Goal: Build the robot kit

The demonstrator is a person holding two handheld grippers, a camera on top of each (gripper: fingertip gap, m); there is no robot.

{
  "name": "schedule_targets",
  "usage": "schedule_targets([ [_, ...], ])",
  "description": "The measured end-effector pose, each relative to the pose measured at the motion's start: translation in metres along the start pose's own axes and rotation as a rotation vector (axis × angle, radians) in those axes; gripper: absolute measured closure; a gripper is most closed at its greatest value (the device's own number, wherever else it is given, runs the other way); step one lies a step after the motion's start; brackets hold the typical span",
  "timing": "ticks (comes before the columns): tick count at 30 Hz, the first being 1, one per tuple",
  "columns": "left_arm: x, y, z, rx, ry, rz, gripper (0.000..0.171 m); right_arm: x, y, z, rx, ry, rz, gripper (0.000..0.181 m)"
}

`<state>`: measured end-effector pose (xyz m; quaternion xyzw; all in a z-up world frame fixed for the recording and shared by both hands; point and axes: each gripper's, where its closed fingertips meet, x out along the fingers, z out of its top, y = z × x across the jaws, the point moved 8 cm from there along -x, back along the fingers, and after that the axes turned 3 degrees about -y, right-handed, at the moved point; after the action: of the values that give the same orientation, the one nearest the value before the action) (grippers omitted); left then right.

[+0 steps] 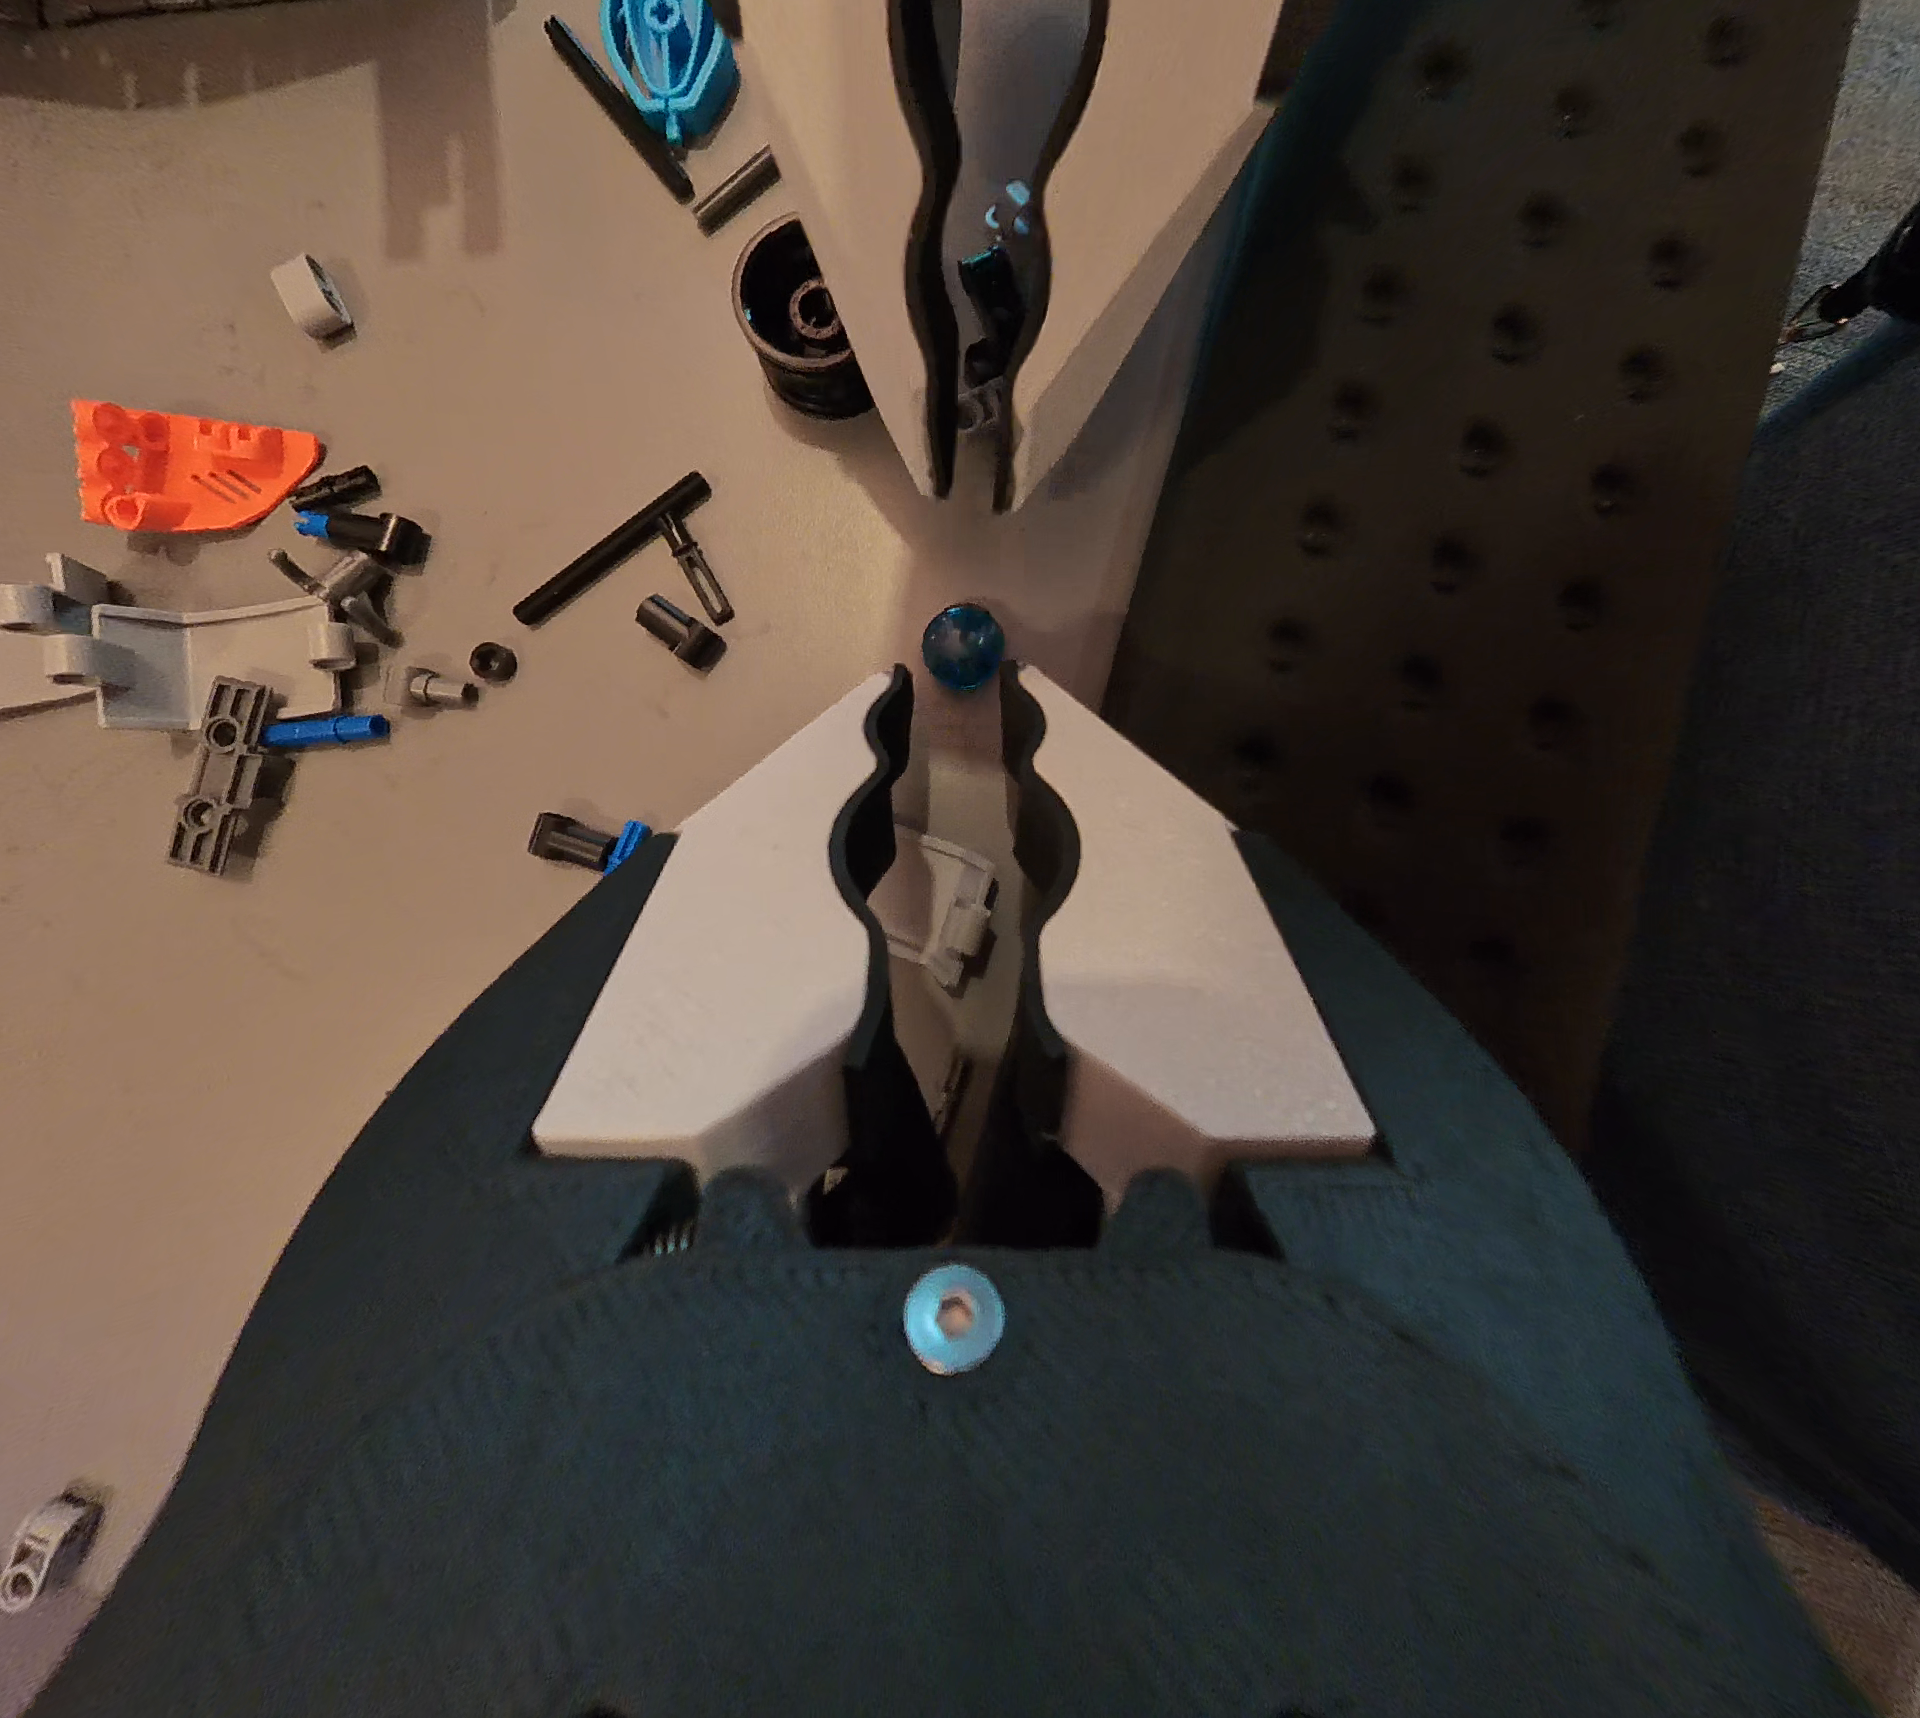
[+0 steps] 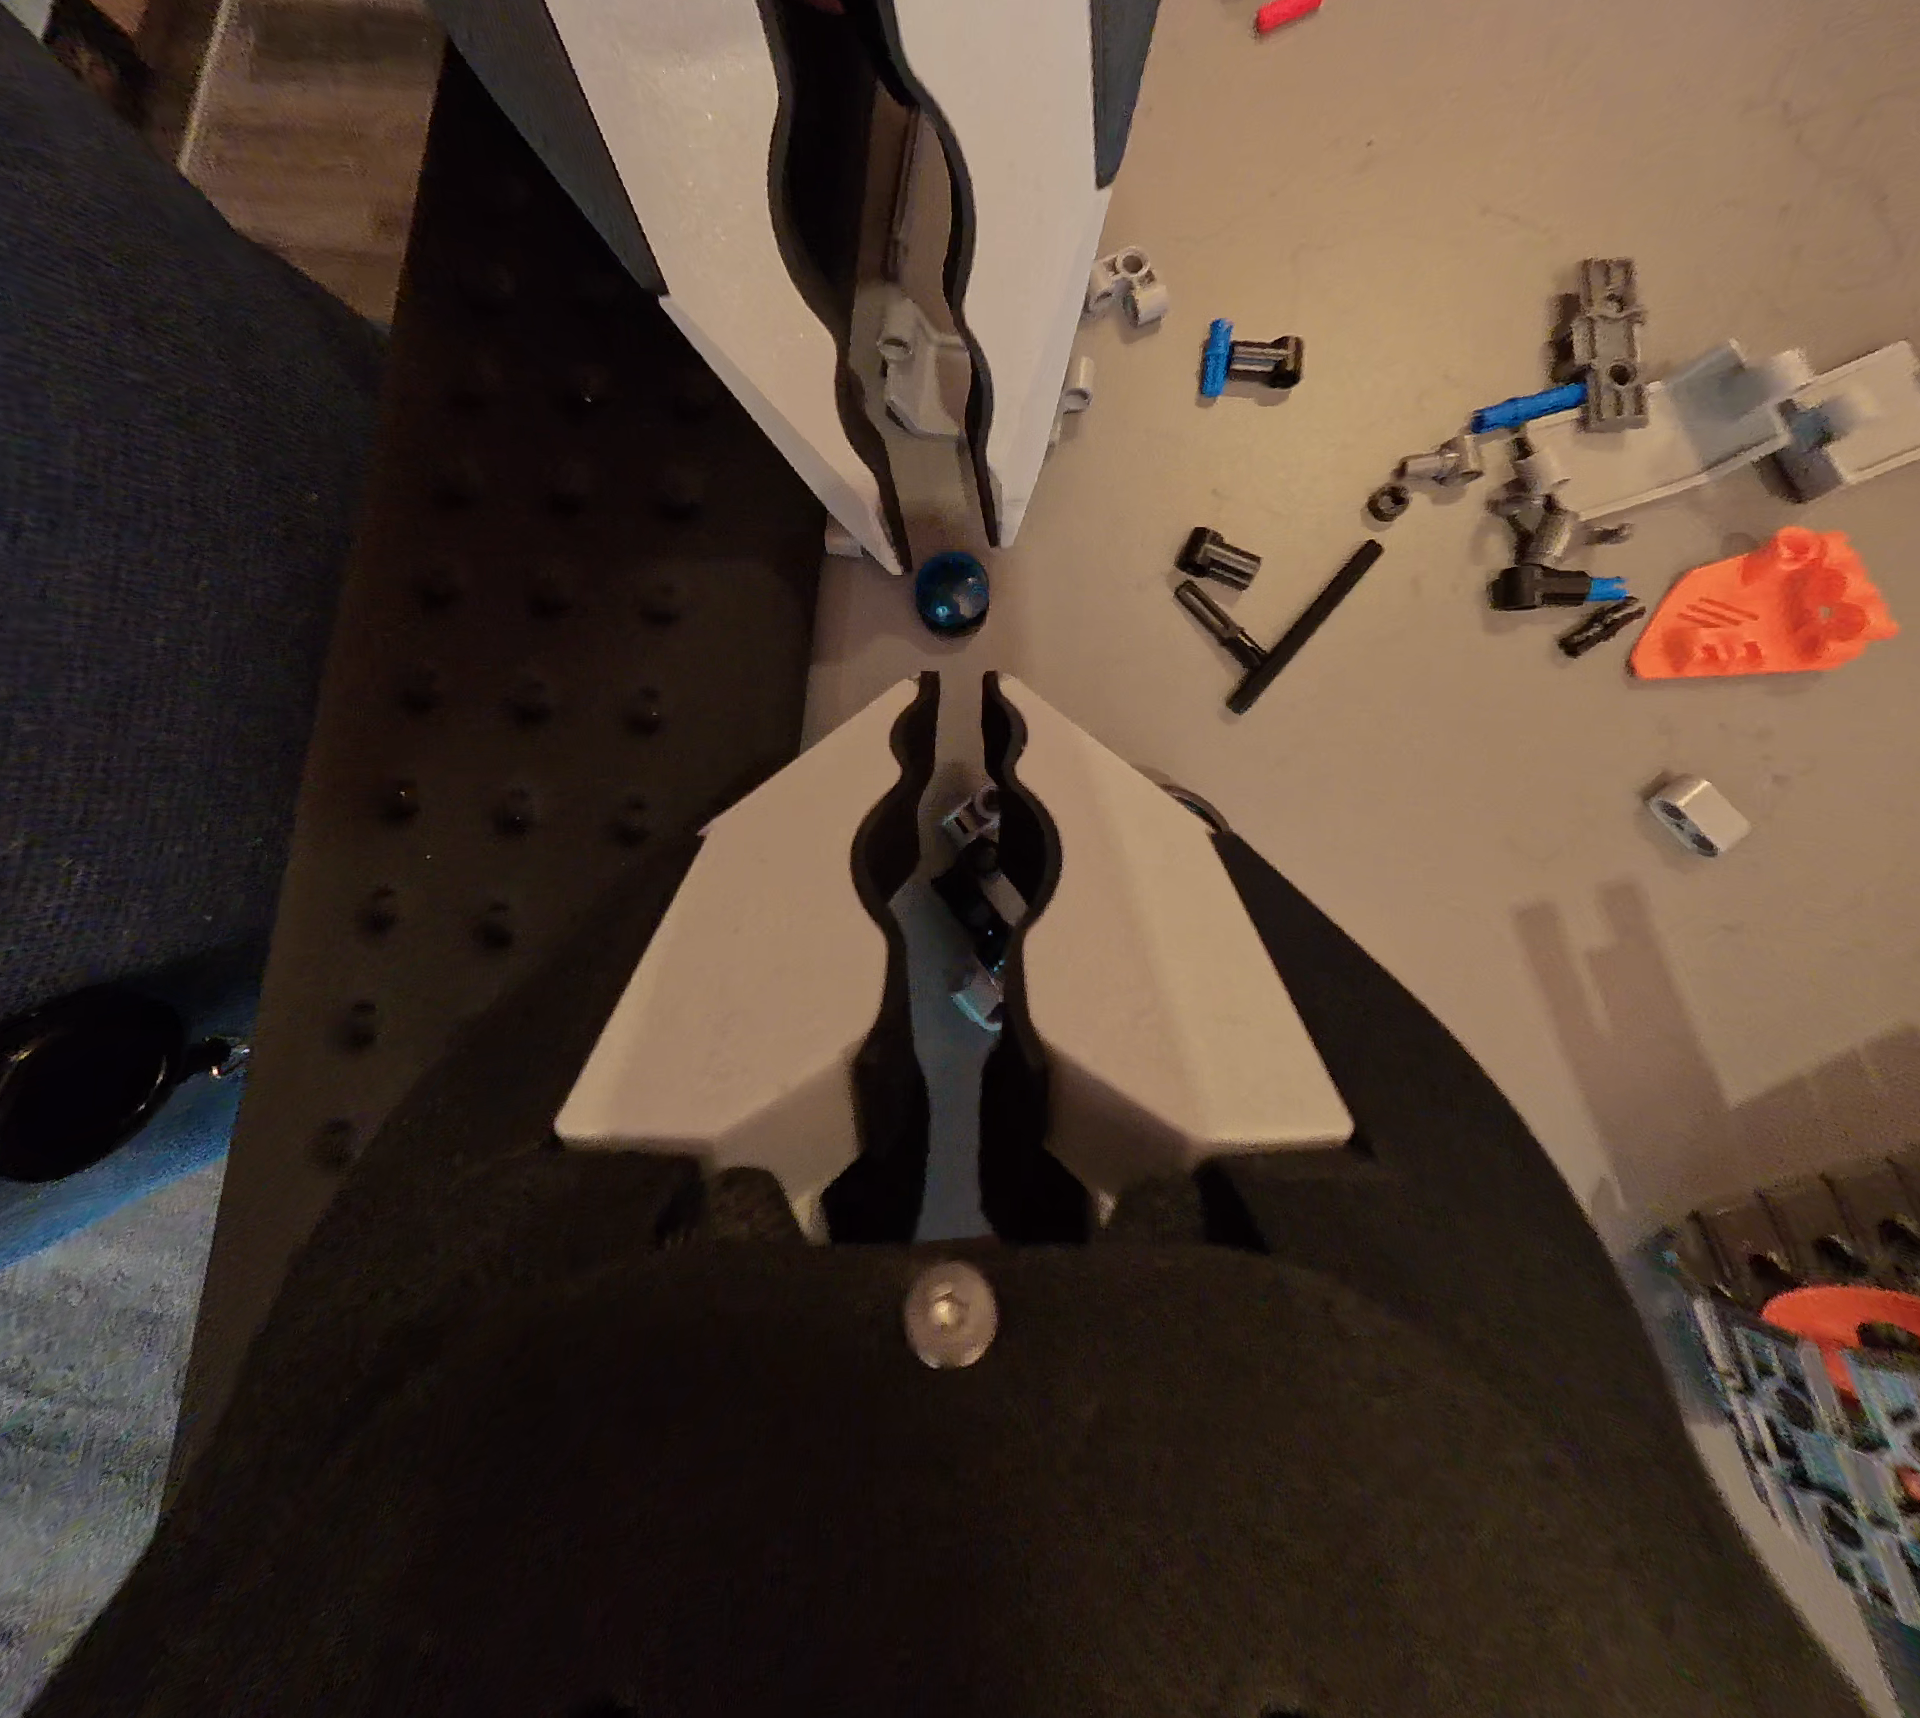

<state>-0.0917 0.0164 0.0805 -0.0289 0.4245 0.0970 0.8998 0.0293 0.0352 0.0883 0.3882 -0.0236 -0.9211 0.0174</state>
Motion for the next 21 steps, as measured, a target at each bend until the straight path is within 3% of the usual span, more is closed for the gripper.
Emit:
schedule_targets([
  [14, 0.004, 0.0, 0.002, 0.029, -0.011, -0.024, 0.163, 0.02, 0.001, -0.001, -0.008, 0.043, 0.017, 0.181],
  [21, 0.005, 0.0, 0.004, 0.069, -0.016, -0.037, 0.163, 0.018, 0.0, -0.002, -0.009, 0.043, 0.002, 0.174],
])
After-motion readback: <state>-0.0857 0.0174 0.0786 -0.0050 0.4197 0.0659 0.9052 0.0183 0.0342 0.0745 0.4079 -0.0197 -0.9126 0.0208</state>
